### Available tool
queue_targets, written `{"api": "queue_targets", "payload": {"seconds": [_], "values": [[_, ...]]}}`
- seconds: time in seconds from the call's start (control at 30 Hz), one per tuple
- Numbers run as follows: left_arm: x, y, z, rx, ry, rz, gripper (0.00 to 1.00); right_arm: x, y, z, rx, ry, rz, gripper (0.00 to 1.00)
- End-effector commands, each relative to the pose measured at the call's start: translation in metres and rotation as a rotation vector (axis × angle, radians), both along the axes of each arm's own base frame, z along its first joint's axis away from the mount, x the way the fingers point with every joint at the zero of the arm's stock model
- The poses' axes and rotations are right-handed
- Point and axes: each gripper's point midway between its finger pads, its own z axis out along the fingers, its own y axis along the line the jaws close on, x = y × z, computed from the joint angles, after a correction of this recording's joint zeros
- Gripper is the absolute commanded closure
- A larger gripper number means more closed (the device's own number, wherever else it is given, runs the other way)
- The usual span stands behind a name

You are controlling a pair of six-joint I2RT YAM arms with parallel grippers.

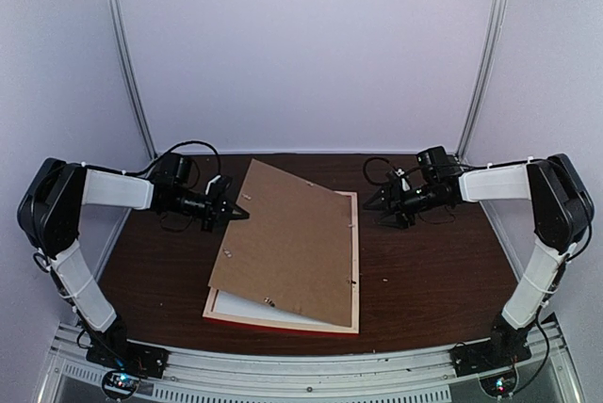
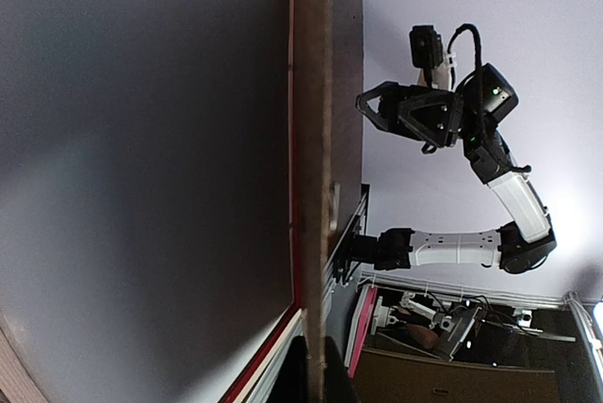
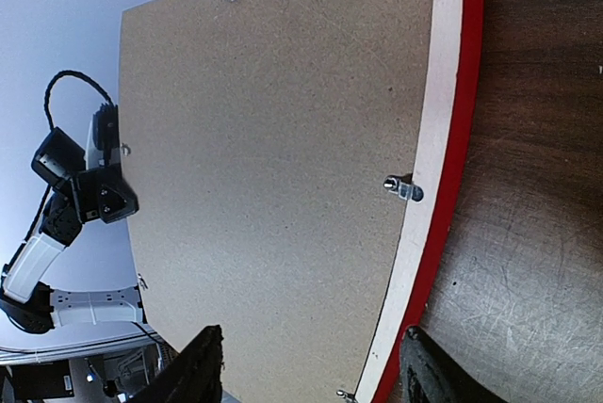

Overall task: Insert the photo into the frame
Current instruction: Place the backboard on the frame body.

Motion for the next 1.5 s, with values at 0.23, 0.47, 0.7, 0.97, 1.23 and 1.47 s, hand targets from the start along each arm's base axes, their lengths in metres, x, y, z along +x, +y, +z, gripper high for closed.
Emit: {"api": "queue_targets", "payload": {"seconds": [0.23,0.47,0.7,0.97,1.23,1.47], "values": [[0.009,-0.005,0.018,-0.061,-0.079,-0.048,1.00,-0.001,-0.004,-0.012,-0.026,0.008,-0.010,0.37],[0.015,-0.007,0.016,-0.062,-0.074,-0.049,1.00,-0.001,-0.004,-0.012,-0.023,0.006,-0.010,0.37],[0.017,-0.007,0.015,-0.062,-0.073,-0.052,1.00,-0.001,-0.005,-0.013,-0.024,0.009,-0.014,0.37],[0.012,-0.006,0.008,-0.043,-0.041,-0.056,1.00,-0.002,-0.005,-0.014,-0.025,0.011,-0.013,0.37],[0.012,-0.004,-0.003,-0.008,-0.033,-0.055,1.00,-0.001,-0.005,-0.014,-0.024,0.011,-0.017,0.37],[0.014,-0.003,-0.012,0.014,-0.018,-0.055,0.96,-0.005,-0.003,-0.014,-0.056,-0.001,-0.002,0.37]]}}
